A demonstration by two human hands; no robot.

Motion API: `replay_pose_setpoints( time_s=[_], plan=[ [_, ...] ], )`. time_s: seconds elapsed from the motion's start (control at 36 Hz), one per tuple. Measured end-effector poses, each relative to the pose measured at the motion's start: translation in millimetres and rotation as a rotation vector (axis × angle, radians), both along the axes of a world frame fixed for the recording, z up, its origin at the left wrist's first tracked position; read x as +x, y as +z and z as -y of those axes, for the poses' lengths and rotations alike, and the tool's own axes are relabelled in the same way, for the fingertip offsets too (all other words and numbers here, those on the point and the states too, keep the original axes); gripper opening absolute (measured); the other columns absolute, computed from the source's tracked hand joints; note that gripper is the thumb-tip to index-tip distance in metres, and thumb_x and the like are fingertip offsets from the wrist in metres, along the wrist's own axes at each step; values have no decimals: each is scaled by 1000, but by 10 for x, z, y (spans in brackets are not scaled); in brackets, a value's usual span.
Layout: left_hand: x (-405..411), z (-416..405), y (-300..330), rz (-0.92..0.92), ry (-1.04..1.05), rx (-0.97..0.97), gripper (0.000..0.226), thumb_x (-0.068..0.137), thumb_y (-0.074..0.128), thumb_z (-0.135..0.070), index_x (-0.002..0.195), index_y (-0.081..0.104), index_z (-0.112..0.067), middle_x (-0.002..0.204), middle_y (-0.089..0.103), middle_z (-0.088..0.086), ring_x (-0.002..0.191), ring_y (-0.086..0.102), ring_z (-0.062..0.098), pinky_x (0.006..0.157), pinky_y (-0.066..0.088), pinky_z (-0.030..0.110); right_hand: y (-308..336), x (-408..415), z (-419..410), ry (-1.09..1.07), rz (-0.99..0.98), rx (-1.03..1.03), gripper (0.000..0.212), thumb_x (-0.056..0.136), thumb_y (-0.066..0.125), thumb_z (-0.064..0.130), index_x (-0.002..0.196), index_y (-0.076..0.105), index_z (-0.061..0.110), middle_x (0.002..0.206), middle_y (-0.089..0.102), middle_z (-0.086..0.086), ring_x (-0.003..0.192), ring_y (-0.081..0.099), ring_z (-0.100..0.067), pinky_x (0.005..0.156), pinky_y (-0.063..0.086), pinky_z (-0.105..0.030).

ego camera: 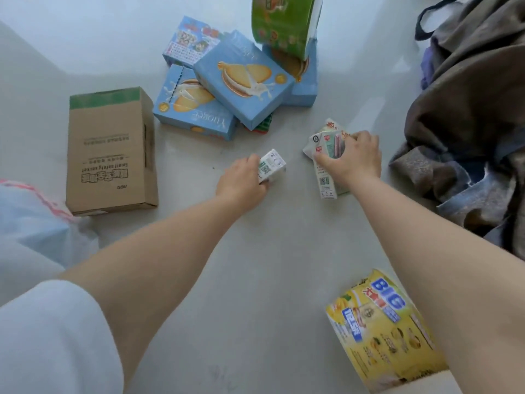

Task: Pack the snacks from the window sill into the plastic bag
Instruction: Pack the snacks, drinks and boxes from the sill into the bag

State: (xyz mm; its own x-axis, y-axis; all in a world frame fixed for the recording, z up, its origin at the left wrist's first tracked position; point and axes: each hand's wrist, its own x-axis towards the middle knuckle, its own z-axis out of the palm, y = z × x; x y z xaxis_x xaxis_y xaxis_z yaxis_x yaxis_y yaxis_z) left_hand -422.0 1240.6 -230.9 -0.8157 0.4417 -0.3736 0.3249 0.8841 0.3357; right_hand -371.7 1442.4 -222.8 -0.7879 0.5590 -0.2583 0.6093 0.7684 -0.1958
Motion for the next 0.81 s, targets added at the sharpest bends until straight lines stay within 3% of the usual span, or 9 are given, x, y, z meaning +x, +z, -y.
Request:
replay_pose_setpoints(
  time_s=[0.11, 0.19, 0.36, 0.67, 0.81],
  plan=[
    [-229, -221, 7, -42, -114, 72, 38, 90, 56, -33, 116, 45, -7, 124, 48, 10, 117, 42, 27, 88, 37, 35, -31, -117, -187, 34, 70, -74, 72, 77, 53, 66, 122, 59, 11, 131, 41, -12, 125, 31, -29, 104, 30, -40],
    [-377, -342, -8, -71, -176, 55, 49, 89, 58, -37, 124, 44, -6, 142, 35, 10, 129, 34, 28, 103, 35, 39, -55, -167, -247, 42, 67, -163, 69, 77, 56, 65, 125, 57, 15, 134, 37, -11, 128, 30, -28, 107, 29, -39],
    [-560, -477, -18, -151, -123, -50, 57, 78, 62, -57, 118, 54, -16, 153, 16, 17, 140, 13, 36, 115, 14, 45, -76, -239, -346, 129, 102, -269, 74, 75, 59, 64, 130, 51, 16, 144, 26, -11, 133, 27, -28, 110, 27, -41],
    [-951, -640, -2, 59, -48, -111, 70, 75, 64, -58, 137, 44, -34, 153, 13, 10, 140, 15, 32, 113, 22, 42, -115, -410, -431, 495, 227, -202, 81, 73, 63, 62, 141, 40, 22, 159, 1, 1, 146, -3, -22, 116, 11, -44],
    [-955, -639, -5, 87, -50, -145, 70, 77, 61, -57, 140, 40, -35, 146, 21, 8, 135, 18, 33, 110, 27, 43, -66, -512, -418, 577, 269, -203, 78, 71, 65, 59, 136, 46, 20, 155, 13, 2, 140, 13, -23, 111, 26, -40]
  ],
)
